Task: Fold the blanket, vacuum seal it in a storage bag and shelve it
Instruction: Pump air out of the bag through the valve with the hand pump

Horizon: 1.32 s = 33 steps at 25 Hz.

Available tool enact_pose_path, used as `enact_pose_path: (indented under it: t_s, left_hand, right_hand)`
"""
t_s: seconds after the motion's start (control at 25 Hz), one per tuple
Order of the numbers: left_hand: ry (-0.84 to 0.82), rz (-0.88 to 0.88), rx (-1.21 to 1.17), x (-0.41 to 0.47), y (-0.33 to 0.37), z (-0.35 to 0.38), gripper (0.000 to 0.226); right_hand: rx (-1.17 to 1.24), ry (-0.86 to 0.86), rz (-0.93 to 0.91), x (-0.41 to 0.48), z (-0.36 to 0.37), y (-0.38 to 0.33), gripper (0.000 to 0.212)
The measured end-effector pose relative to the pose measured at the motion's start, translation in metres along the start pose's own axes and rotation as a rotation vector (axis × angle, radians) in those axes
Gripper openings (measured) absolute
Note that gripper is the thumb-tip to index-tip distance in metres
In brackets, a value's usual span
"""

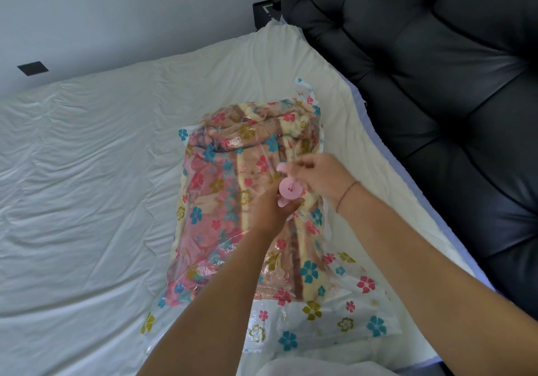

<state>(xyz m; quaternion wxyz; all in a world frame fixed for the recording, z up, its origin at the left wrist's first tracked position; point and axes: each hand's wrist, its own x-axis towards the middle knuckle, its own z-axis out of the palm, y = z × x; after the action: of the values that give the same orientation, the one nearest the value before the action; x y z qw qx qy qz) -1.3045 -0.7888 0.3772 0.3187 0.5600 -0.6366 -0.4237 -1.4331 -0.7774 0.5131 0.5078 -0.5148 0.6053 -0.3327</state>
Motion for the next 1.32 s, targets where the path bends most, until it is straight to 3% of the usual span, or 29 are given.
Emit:
enact_pose_path:
  t_s: [0.16, 0.4, 0.64, 0.72, 0.84, 0.88, 1.04, 1.12, 1.32]
  left_hand:
    - [-0.012, -0.034, -0.016, 0.003, 0.0, -0.003, 0.041]
    - [-0.01, 0.001, 0.009, 0.0, -0.001, 0.004, 0.041]
    - [-0.007, -0.02, -0.01, 0.002, -0.002, 0.0, 0.046]
    - [-0.006, -0.012, -0.008, 0.001, -0.002, 0.002, 0.047]
    - [-0.01, 0.016, 0.018, 0.0, -0.006, 0.005, 0.052]
    - [-0.004, 0.01, 0.019, 0.0, -0.007, 0.004, 0.051]
    - [0.0, -0.044, -0.007, 0.006, -0.003, -0.002, 0.042]
    - [-0.001, -0.04, -0.012, 0.007, -0.003, -0.003, 0.044]
    - [-0.01, -0.001, 0.0, 0.002, -0.003, 0.003, 0.054]
  right_hand:
    - [0.205, 0.017, -0.249, -0.012, -0.03, -0.05, 0.026]
    - [-0.005, 0.007, 0.078, 0.005, 0.009, 0.019, 0.03]
    - [0.113, 0.022, -0.288, -0.009, -0.031, -0.048, 0.02]
    - [0.023, 0.028, -0.212, -0.002, -0.018, -0.023, 0.023]
    - [-0.118, -0.004, 0.052, 0.007, 0.014, 0.026, 0.025]
    - [-0.124, -0.007, 0.043, 0.008, 0.014, 0.025, 0.025]
    - [-0.038, 0.027, -0.278, -0.002, -0.022, -0.046, 0.019]
    - [-0.003, 0.03, -0.354, 0.0, -0.027, -0.053, 0.02]
    - [-0.215, -0.004, 0.0, 0.015, 0.015, 0.03, 0.02]
